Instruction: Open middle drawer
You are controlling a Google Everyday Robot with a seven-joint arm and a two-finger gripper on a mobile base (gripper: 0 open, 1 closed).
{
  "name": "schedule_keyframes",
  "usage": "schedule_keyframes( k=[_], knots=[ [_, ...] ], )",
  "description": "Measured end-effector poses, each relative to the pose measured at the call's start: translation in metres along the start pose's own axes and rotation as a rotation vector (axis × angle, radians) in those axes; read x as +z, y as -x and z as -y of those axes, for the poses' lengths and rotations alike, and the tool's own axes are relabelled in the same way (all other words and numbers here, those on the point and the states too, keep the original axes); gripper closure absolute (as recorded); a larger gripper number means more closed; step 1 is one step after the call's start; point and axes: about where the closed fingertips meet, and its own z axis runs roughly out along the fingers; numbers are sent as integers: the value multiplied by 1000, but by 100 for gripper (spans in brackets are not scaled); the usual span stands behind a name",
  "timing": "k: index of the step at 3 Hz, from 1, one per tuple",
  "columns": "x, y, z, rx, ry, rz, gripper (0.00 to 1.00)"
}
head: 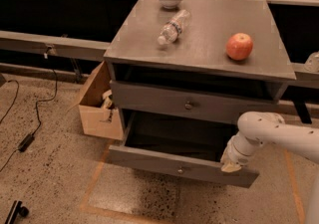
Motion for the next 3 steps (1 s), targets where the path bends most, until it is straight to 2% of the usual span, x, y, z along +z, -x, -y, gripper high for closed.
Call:
schedule_keyframes(
  k=[1, 2, 3],
  knots=[
    [-20, 17, -22, 13, 6, 13, 58],
    [-33, 29, -30, 28, 4, 12, 61],
    [-35, 35, -24, 30, -36, -4, 84]
  ],
)
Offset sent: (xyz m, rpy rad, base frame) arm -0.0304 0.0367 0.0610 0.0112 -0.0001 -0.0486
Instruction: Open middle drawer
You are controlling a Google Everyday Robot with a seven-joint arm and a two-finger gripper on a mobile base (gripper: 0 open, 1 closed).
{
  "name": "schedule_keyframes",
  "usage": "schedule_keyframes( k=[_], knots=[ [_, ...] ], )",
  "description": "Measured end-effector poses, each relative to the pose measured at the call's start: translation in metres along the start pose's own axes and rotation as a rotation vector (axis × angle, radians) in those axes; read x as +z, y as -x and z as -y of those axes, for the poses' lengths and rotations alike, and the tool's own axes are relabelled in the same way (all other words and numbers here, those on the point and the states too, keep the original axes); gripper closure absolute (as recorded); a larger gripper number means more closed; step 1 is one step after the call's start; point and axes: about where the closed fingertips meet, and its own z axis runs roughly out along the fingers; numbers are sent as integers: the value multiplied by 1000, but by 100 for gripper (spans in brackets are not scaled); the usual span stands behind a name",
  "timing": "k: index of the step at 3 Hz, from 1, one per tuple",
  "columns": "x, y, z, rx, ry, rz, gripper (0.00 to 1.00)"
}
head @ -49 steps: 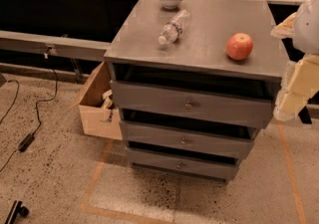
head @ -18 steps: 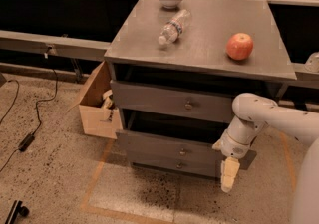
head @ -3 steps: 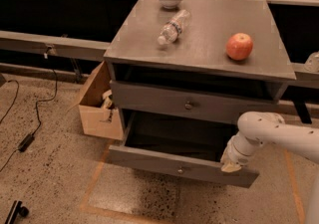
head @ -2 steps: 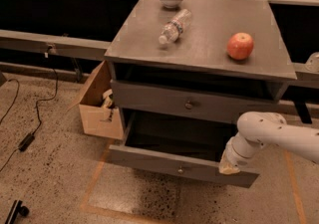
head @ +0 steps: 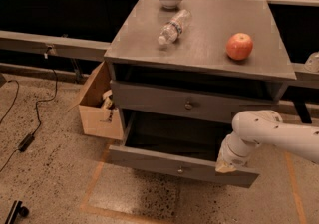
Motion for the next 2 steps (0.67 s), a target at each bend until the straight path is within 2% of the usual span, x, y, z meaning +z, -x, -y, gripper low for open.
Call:
schedule_keyframes(
  k=[1, 2],
  knots=[
    [8, -2, 21, 3, -70, -5, 100],
    [13, -9, 48, 14, -139, -15, 100]
  ],
)
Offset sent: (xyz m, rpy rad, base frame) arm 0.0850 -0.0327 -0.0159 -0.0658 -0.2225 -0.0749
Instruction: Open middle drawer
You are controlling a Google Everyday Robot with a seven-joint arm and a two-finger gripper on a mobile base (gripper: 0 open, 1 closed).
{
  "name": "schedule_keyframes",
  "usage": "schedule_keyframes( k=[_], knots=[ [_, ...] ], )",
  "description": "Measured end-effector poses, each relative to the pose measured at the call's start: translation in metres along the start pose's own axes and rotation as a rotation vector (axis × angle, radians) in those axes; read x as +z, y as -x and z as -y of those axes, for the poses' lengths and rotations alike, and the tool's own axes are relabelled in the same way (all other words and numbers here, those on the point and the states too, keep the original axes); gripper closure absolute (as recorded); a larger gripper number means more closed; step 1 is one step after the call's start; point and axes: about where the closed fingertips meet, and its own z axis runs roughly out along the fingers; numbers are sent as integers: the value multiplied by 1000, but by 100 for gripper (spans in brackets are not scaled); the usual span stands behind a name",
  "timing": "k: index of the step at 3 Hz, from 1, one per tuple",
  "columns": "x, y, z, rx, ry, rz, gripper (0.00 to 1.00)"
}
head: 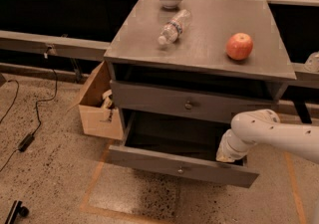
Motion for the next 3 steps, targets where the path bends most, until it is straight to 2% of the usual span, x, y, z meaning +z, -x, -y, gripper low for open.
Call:
schedule_keyframes(
  k=[1, 3],
  knots=[
    [11, -9, 21, 7, -43, -6, 100],
    [52, -22, 27, -18, -40, 18, 100]
  ],
)
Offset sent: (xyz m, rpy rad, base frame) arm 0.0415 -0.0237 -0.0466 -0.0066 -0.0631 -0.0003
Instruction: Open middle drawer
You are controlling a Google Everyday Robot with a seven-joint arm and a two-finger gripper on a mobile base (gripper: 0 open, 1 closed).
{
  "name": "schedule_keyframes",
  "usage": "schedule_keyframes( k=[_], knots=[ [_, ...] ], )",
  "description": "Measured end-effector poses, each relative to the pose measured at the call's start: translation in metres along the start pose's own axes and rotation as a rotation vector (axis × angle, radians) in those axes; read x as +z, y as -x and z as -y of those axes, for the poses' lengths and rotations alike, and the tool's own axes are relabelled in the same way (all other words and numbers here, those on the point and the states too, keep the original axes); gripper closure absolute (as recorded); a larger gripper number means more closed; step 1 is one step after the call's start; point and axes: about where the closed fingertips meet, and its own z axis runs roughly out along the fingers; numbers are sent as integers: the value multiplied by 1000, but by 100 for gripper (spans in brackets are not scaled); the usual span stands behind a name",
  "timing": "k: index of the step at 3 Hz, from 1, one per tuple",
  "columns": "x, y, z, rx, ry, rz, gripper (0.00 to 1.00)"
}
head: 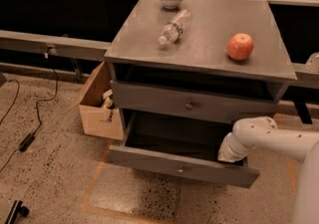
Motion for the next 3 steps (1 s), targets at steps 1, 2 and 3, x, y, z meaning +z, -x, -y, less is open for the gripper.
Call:
schedule_keyframes(
  k=[1, 2, 3],
  knots=[
    [20, -7, 0, -17, 16, 11, 100],
    [35, -9, 4, -41, 36, 23, 100],
    [44, -7, 1, -83, 75, 28, 100]
  ],
)
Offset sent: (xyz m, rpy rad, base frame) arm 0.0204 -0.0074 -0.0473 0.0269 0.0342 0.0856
